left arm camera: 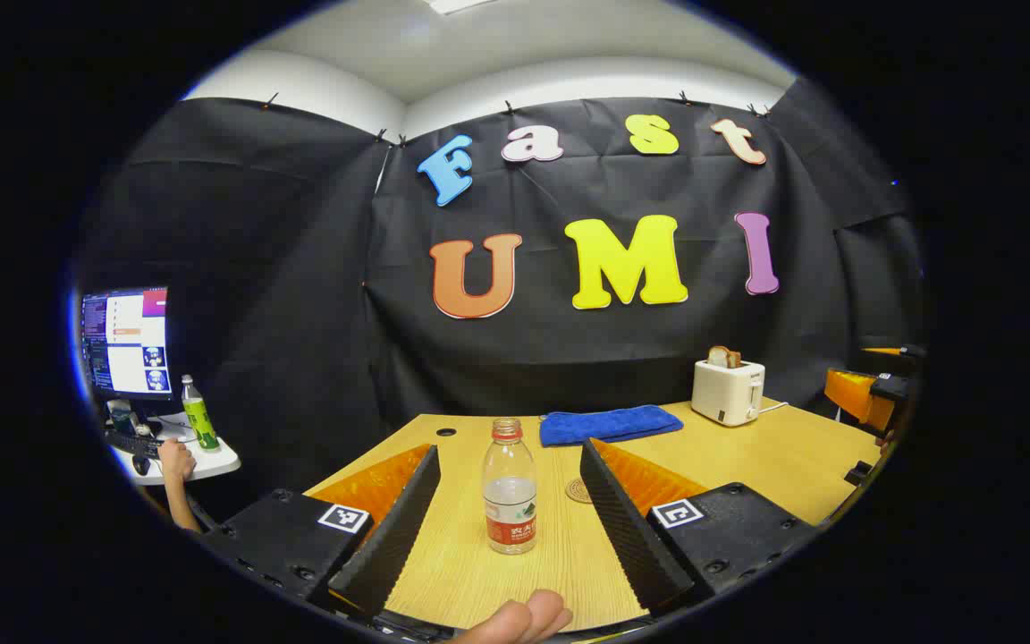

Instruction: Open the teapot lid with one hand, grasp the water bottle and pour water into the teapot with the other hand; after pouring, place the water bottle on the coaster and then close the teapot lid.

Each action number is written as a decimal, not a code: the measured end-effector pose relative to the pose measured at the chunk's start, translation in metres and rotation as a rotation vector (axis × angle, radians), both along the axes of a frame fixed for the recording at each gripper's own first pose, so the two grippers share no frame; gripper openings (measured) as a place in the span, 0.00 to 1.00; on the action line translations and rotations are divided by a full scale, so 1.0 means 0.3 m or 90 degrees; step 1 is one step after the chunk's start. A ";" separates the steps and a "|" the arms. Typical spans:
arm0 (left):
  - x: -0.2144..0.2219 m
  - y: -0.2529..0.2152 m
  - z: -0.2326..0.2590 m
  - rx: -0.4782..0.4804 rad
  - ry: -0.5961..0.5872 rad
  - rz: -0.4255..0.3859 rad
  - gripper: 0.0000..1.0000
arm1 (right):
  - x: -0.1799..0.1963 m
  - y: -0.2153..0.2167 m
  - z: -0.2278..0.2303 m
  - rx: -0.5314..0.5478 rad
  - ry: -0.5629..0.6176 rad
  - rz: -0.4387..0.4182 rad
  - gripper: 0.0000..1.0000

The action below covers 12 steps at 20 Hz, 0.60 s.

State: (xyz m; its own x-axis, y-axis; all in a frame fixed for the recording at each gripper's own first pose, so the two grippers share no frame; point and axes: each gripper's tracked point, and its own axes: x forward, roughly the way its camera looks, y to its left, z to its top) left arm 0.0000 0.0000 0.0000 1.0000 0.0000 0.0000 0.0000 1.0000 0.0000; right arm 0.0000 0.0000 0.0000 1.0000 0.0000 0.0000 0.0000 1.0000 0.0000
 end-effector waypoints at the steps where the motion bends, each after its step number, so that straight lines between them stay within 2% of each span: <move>1: 0.008 0.022 -0.006 -0.001 0.002 0.010 0.99 | 0.009 -0.013 0.002 0.001 0.003 -0.005 0.95; 4: 0.021 0.042 -0.023 -0.007 0.010 0.025 0.99 | 0.026 -0.038 -0.023 0.011 0.020 -0.012 0.98; 12: 0.028 0.049 -0.040 -0.016 0.025 0.025 0.99 | 0.047 -0.040 -0.039 0.004 0.029 -0.016 0.93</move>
